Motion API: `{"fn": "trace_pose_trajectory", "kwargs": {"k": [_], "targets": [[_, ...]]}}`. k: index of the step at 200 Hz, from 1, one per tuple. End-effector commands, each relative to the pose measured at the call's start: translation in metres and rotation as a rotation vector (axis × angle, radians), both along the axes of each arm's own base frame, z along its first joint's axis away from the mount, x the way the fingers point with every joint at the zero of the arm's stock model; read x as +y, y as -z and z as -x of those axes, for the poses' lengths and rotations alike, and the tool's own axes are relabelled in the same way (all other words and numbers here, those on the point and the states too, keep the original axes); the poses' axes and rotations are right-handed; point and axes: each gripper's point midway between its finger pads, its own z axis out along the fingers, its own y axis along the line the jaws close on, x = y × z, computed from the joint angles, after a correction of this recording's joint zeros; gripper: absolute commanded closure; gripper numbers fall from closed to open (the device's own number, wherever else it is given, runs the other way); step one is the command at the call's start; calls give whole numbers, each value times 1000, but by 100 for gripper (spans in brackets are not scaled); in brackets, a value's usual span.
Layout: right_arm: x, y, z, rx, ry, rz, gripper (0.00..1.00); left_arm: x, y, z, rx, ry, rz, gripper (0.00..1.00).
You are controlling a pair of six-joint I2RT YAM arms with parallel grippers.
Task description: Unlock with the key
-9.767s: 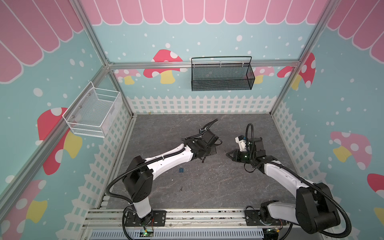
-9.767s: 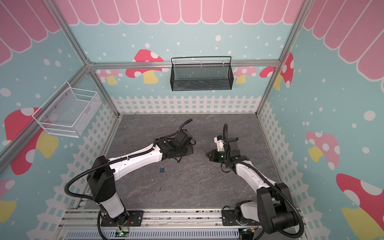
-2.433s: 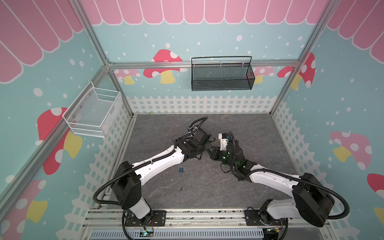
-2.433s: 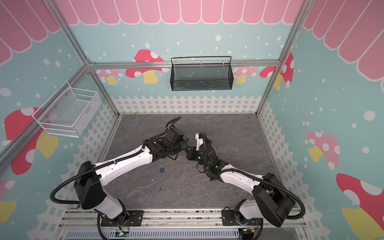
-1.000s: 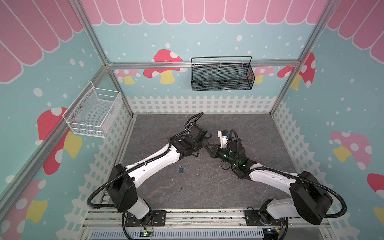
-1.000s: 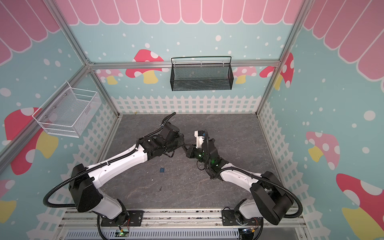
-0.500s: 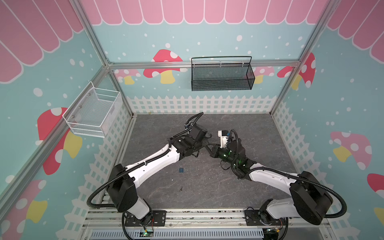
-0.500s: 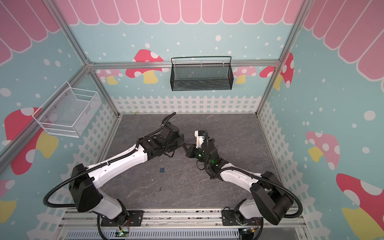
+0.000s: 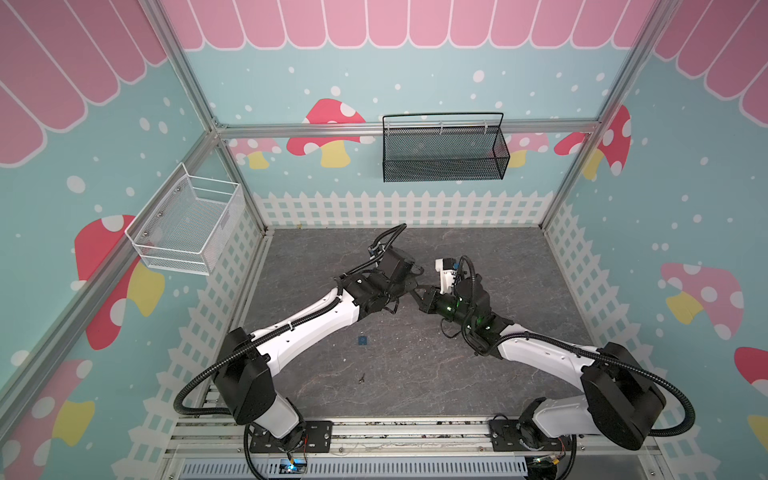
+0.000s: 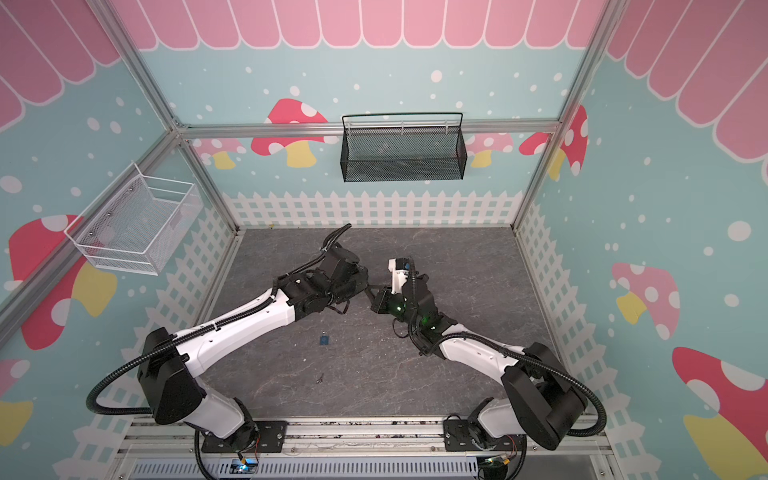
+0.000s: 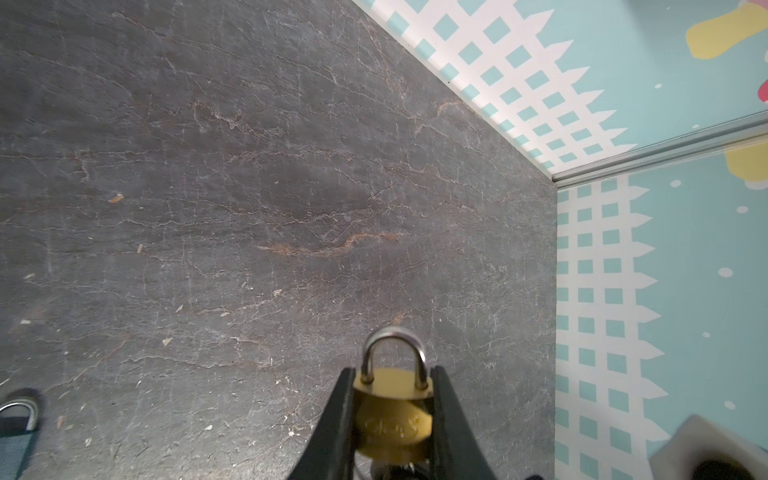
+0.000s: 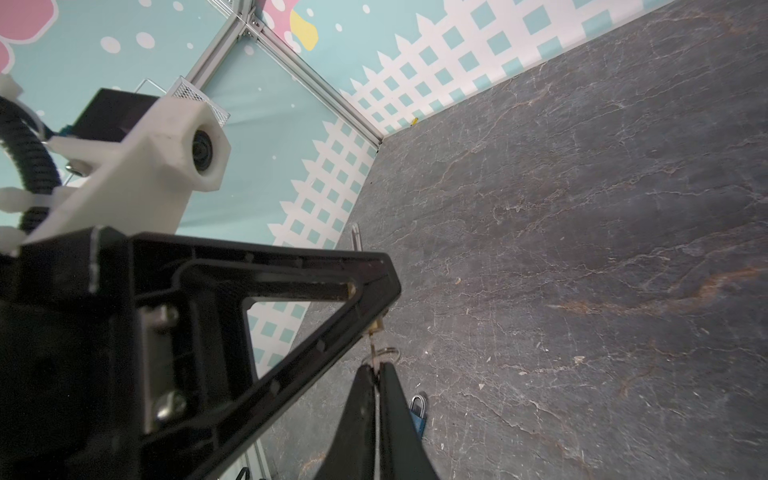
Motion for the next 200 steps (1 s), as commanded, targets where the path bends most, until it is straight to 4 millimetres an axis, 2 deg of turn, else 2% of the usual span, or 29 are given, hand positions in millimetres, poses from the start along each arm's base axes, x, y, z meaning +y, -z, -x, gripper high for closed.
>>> {"fn": "trace_pose_trajectory", "kwargs": {"k": [1,23,62,106,158,200], "targets": [[-4,-13,-1,-21,18,-16,89,-5,-29,8,-46,31,40,100],[-6,-9,6,-3,3,0,85,8,-33,0,-75,-21,14,100],[-7,1,13,65,3,15,78,18,-42,-5,-120,-63,-14,100],[-3,-22,7,47,11,-36,74,17,-37,-4,-105,-60,-13,100],[5,-36,-4,18,11,-49,72,16,-37,-3,-102,-58,-6,100],[7,-27,-8,39,19,-35,73,15,-40,-2,-100,-58,13,100]]}}
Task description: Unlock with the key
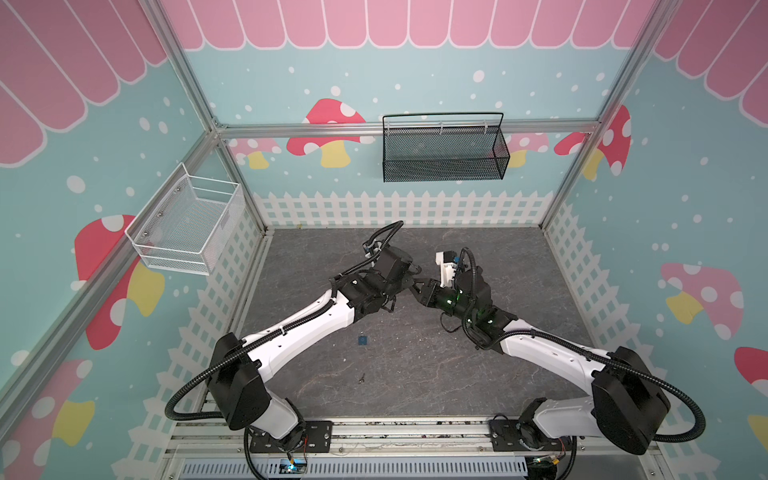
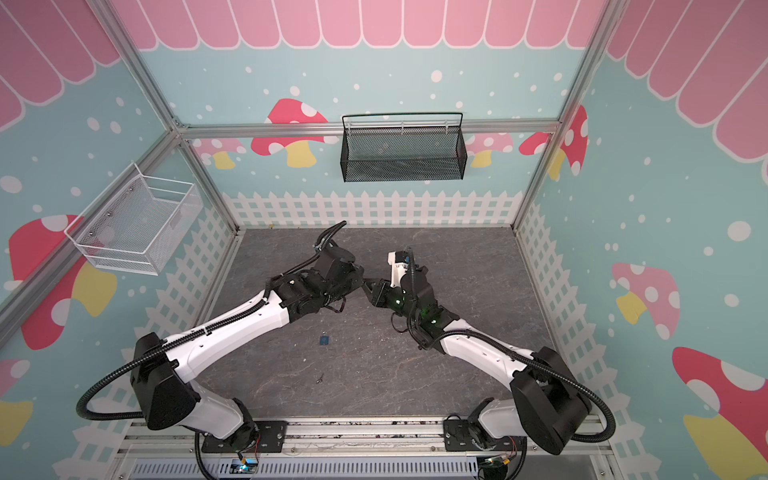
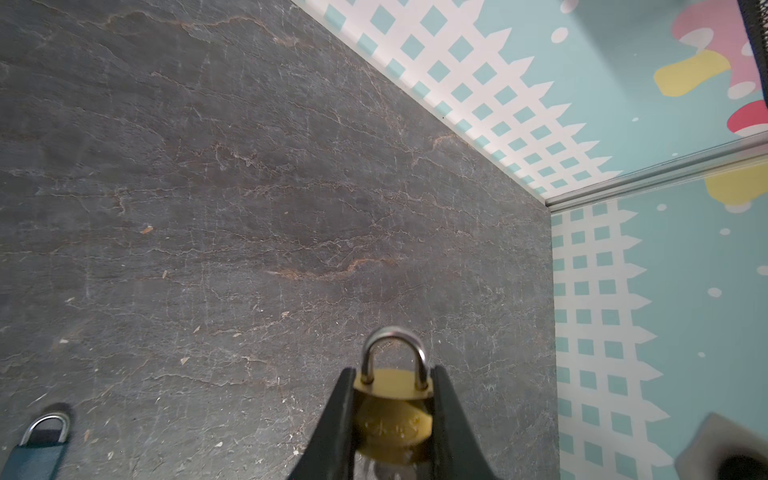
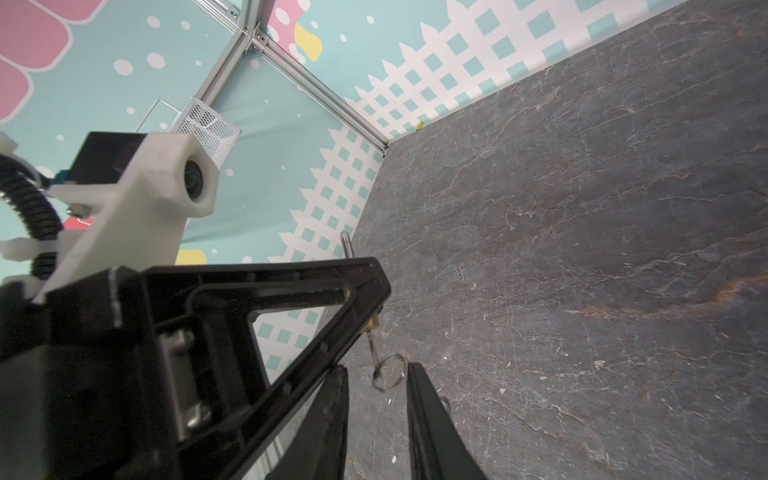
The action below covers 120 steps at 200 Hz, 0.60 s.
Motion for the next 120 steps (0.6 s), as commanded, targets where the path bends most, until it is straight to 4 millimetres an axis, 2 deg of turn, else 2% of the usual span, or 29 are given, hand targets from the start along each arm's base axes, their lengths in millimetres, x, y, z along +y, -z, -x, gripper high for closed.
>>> {"fn": "trace_pose_trajectory", "kwargs": {"k": [1,58,120], "targets": [[3,-6,-5,-3,14,-18,73,1,-21,1,-33,-7,36,100],[2,-15,-7,-43,19,-24,79,-7,-23,3,-23,17,77,100],[6,-8,-9,-39,10,-18,83,-8,-26,3,-23,17,96,100]]}}
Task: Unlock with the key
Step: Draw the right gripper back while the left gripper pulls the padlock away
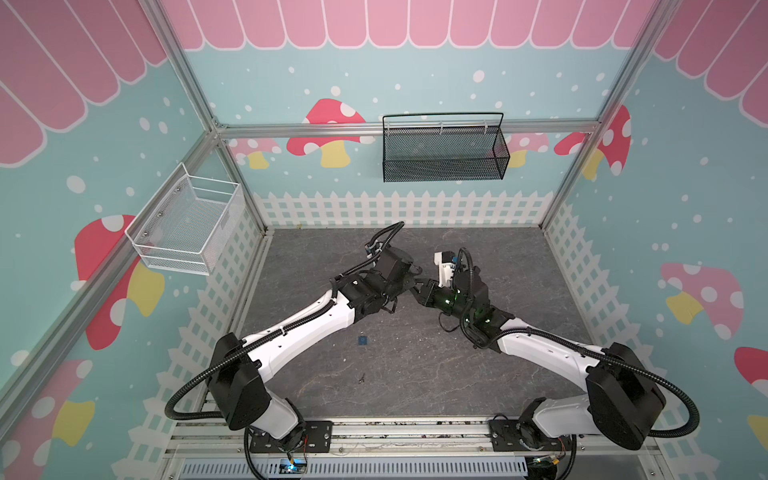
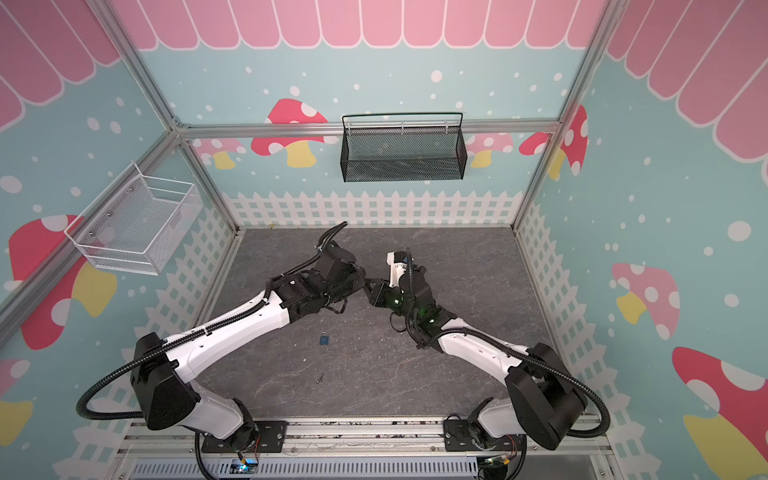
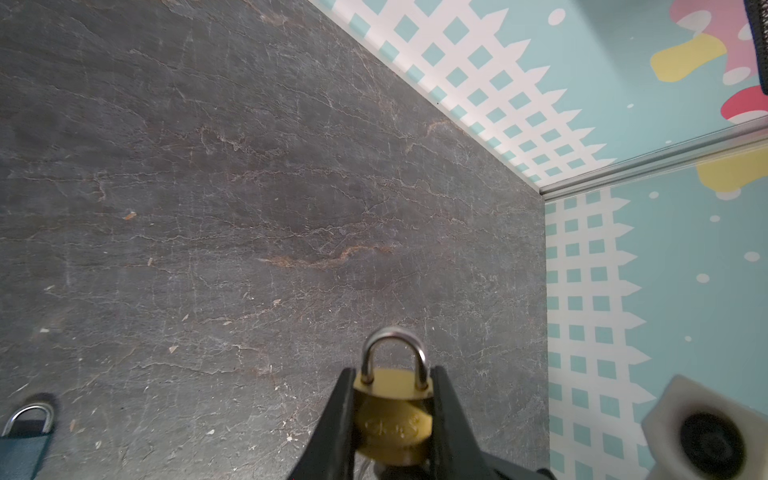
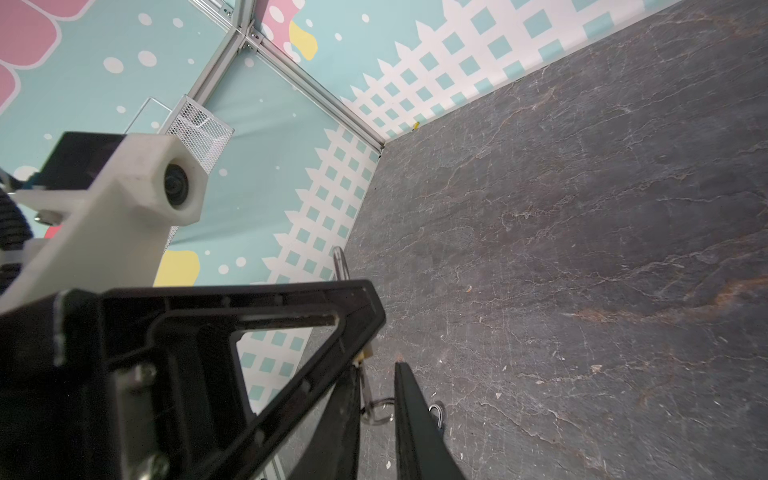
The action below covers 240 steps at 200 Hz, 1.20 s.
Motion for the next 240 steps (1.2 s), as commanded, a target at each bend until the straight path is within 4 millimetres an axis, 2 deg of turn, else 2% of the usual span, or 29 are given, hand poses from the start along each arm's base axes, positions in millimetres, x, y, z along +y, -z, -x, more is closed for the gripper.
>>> {"fn": "trace_pose_trajectory", "kwargs": {"k": [1,58,73,145,193,227,240], "targets": [[4,-10,-5,-28,4,-17,83,-3,-26,0,-40,-5,72,100],[6,-4,-5,-20,-8,-5,86,-5,-28,1,-36,-7,105,100],[6,0,-5,-7,-9,-1,92,-5,-30,1,-37,-16,122,100],[13,7,7,47,-72,-24,100,-3,-37,-3,-43,-52,238,100],[19,-2,14,94,-114,-110,100,-2,-47,2,-100,-45,339,100],[23,-20,17,107,-140,-211,100,-3,-49,7,-106,-36,386,100],[25,-21,17,125,-150,-227,100,-2,-50,8,-111,-38,400,100]]}}
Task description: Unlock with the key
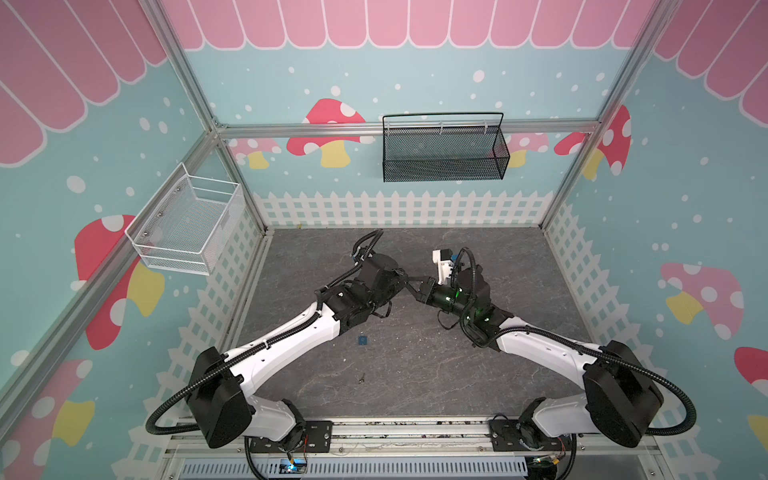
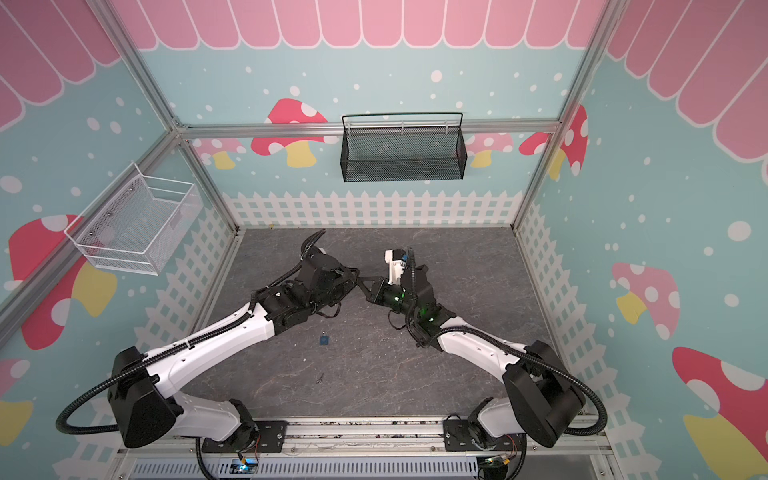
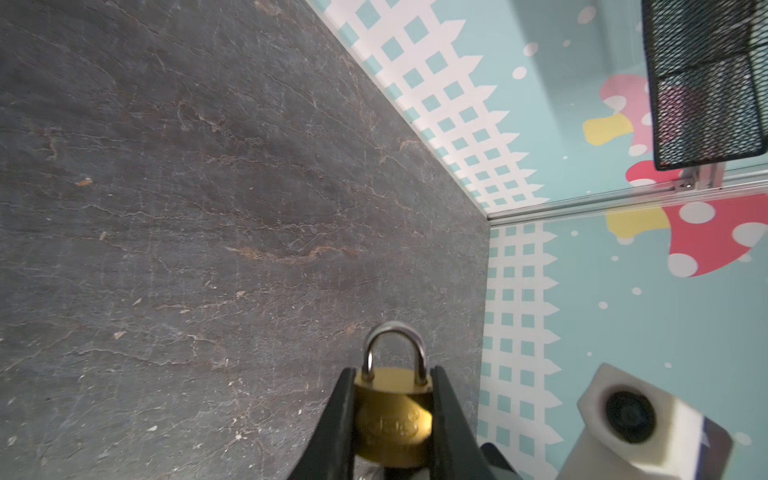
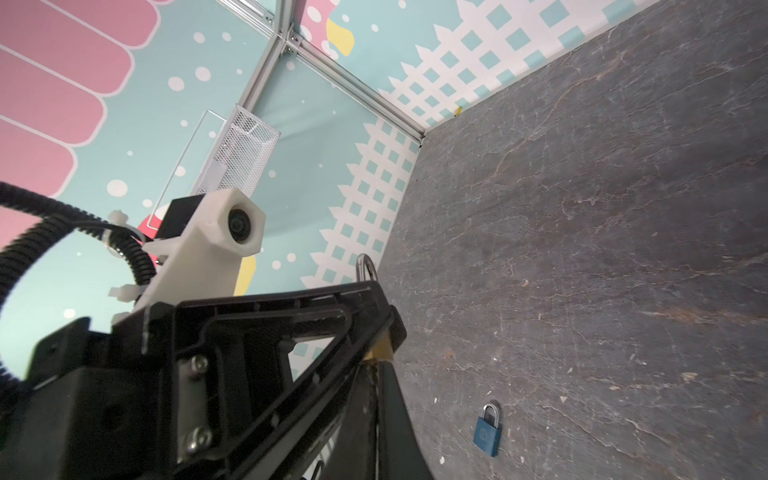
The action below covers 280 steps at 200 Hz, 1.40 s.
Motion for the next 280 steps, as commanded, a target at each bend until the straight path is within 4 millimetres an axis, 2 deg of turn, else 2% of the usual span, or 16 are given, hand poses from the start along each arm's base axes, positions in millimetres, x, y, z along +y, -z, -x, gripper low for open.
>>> {"fn": "trace_pose_trajectory", "kwargs": {"k": [1,49,87,113,125,163,196,218,258,280], "targets": [[13,0,9,67,-72,-72,100,-13,-36,0,-79,21,164,100],[17,-6,10,81,-99,-106,100,-18,-39,-1,-95,29,207,100],[7,-9,6,-2,-45,-25,100,-13,-41,-3,-125,43,133,100],[-9,-13,4,-72,24,69,75,-2,-39,-3,-179,64,0,100],[-18,-16,4,-101,57,105,67,5,-38,-3,-206,80,-81,100],[-45,-23,4,-174,147,245,63,20,-29,0,-309,177,-335,100],[-54,-33,6,-242,149,367,60,25,-21,7,-416,245,-454,100],[-51,-35,8,-278,96,451,54,20,-20,15,-541,324,-487,100],[-40,-25,12,-291,-42,592,47,11,6,32,-778,421,-578,100],[-34,-25,13,-292,-96,628,46,8,11,37,-844,443,-634,100]]}}
